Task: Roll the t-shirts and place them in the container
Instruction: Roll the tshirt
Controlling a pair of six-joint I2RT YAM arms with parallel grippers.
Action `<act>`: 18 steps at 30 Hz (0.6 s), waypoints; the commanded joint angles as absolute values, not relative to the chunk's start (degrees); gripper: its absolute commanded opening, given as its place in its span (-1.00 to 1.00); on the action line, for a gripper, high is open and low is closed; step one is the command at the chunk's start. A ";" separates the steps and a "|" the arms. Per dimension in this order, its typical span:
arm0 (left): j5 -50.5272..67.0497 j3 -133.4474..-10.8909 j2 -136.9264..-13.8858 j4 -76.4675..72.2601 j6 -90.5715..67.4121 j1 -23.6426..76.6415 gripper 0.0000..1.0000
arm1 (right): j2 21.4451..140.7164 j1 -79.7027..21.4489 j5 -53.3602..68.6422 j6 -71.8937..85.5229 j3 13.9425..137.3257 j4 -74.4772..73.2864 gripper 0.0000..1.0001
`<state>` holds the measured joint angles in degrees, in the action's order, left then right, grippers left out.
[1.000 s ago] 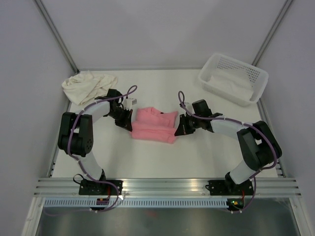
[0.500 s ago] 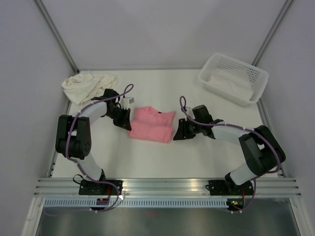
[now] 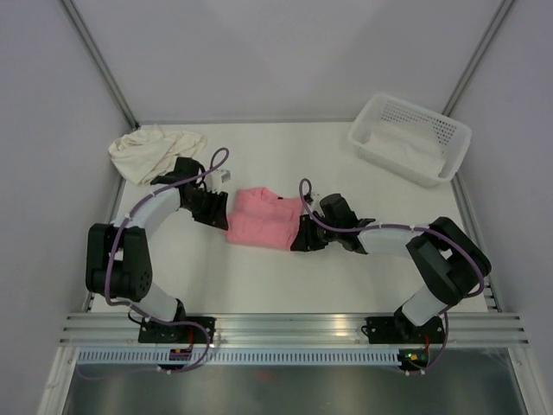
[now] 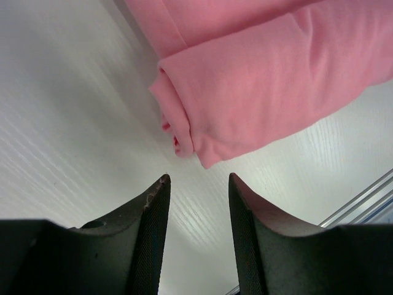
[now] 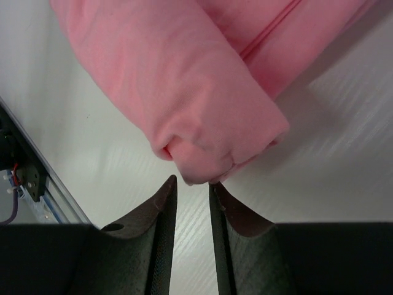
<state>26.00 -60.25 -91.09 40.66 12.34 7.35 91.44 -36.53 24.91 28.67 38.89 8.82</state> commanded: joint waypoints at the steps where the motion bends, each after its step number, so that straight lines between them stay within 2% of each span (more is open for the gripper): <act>1: 25.58 -56.96 -89.56 40.87 14.59 8.08 -0.04 | 92.55 -36.47 21.54 30.32 41.04 12.13 -0.33; 6: 24.70 -58.88 -93.51 39.99 14.94 11.33 0.00 | 92.72 -36.47 20.13 30.93 41.22 12.30 -0.26; 9: 23.29 -59.24 -95.97 39.29 14.68 12.22 0.00 | 93.51 -36.47 21.18 32.16 41.13 14.23 -0.29; 10: 23.29 -59.24 -96.50 38.16 14.33 12.13 -0.02 | 93.78 -36.47 21.53 32.34 41.13 14.50 -0.36; 12: 23.73 -59.41 -96.77 37.18 13.37 12.22 -0.23 | 94.13 -36.48 21.97 32.26 41.31 14.15 -0.50; 13: 23.82 -59.50 -96.85 36.74 12.92 12.13 -0.36 | 94.04 -36.47 22.32 32.17 41.05 14.15 -0.68; 14: 23.82 -59.50 -96.86 35.87 12.57 12.13 -0.60 | 93.96 -36.47 22.59 32.08 40.87 14.41 -0.77; 16: 23.82 -59.41 -97.03 35.16 12.04 12.13 -0.82 | 93.87 -36.12 23.46 31.47 40.87 13.98 -0.98; 17: 23.91 -59.41 -97.29 35.07 12.04 12.13 -0.95 | 93.78 -35.86 23.64 30.94 41.04 12.93 -0.99; 18: 24.17 -59.41 -97.38 35.07 12.13 12.13 -0.95 | 93.61 -35.25 23.82 30.24 41.31 12.40 -0.99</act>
